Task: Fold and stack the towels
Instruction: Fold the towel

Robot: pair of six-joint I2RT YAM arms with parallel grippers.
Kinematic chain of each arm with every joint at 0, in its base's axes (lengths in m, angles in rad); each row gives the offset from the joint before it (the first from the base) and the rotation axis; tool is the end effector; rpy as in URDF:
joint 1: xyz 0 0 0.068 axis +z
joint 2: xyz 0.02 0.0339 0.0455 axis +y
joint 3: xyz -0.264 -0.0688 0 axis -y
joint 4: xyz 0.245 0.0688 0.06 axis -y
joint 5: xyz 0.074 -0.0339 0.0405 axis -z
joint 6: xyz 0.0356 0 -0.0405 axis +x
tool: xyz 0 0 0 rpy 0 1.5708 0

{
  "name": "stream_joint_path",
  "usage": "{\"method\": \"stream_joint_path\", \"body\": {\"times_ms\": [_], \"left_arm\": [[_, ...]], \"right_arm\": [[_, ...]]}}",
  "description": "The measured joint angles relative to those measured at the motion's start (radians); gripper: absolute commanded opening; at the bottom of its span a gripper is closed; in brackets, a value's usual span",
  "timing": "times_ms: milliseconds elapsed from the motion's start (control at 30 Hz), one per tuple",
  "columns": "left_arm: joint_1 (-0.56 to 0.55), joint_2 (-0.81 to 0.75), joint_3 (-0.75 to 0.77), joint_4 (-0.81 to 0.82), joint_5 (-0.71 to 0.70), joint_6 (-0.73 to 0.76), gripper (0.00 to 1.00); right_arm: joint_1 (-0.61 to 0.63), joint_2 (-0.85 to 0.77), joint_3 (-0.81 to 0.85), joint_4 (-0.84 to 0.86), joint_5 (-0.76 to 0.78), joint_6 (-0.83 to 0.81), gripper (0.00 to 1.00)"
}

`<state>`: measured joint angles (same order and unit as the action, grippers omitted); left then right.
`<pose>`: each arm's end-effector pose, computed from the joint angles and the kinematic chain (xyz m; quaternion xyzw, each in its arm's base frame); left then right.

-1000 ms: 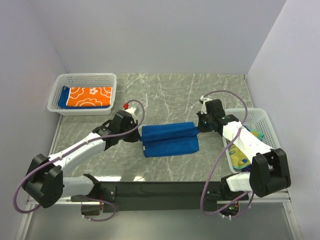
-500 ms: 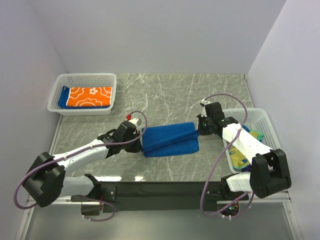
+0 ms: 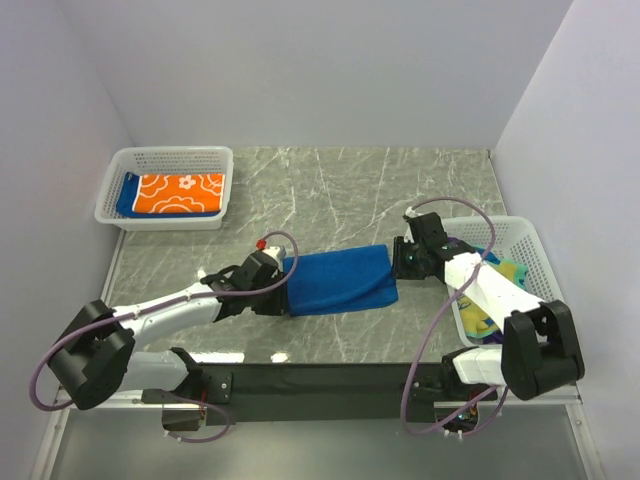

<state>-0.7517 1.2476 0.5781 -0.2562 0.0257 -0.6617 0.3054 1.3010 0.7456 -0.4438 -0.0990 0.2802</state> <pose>0.1684 -0.1587 0.1713 0.0467 0.9472 -0.2151 0.2331 0.2361 0.0781 0.1977 -0.0260 0.9580 0.1267 0.2559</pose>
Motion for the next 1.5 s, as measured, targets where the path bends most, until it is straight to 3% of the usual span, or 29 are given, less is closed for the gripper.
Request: {"method": "stream_joint_path", "body": {"times_ms": [33, 133, 400, 500, 700, 933, 1100, 1200, 1300, 1333, 1367, 1500], "left_arm": [[-0.007, -0.007, 0.000, -0.010, -0.001, -0.005, 0.60], [-0.032, -0.062, 0.000, -0.046, -0.001, -0.028, 0.71], [-0.060, -0.246, 0.039, -0.112, -0.014, -0.066, 0.68], [-0.061, -0.212, 0.092, -0.111, -0.027, -0.066, 0.65], [-0.062, -0.027, 0.164, -0.031, -0.024, -0.076, 0.50], [-0.063, 0.126, 0.076, 0.043, -0.020, -0.135, 0.22], [-0.044, 0.138, 0.017, 0.082, -0.023, -0.194, 0.17], [-0.001, 0.137, 0.003, 0.109, -0.006, -0.219, 0.19], [0.036, 0.133, 0.002, 0.122, -0.004, -0.225, 0.34], [0.043, 0.127, 0.003, 0.120, -0.007, -0.224, 0.46], [0.046, 0.122, 0.005, 0.117, -0.010, -0.222, 0.51], [0.050, 0.073, 0.027, 0.067, -0.026, -0.212, 0.69]], "right_arm": [[0.000, -0.016, 0.000, -0.006, -0.003, 0.004, 0.48], [0.012, -0.105, 0.000, -0.035, -0.023, 0.016, 0.50], [0.039, -0.308, -0.016, 0.000, -0.113, 0.104, 0.50], [0.039, -0.314, -0.056, 0.081, -0.154, 0.171, 0.50], [0.040, -0.239, -0.209, 0.297, -0.202, 0.329, 0.47], [0.039, -0.174, -0.412, 0.445, -0.196, 0.465, 0.43], [0.035, -0.149, -0.440, 0.516, -0.170, 0.539, 0.41], [0.032, -0.146, -0.444, 0.528, -0.143, 0.568, 0.41], [0.029, -0.150, -0.443, 0.528, -0.119, 0.583, 0.41], [0.029, -0.156, -0.443, 0.523, -0.114, 0.581, 0.41], [0.029, -0.165, -0.442, 0.516, -0.108, 0.572, 0.42], [0.046, -0.222, -0.397, 0.410, -0.066, 0.490, 0.52]]}}
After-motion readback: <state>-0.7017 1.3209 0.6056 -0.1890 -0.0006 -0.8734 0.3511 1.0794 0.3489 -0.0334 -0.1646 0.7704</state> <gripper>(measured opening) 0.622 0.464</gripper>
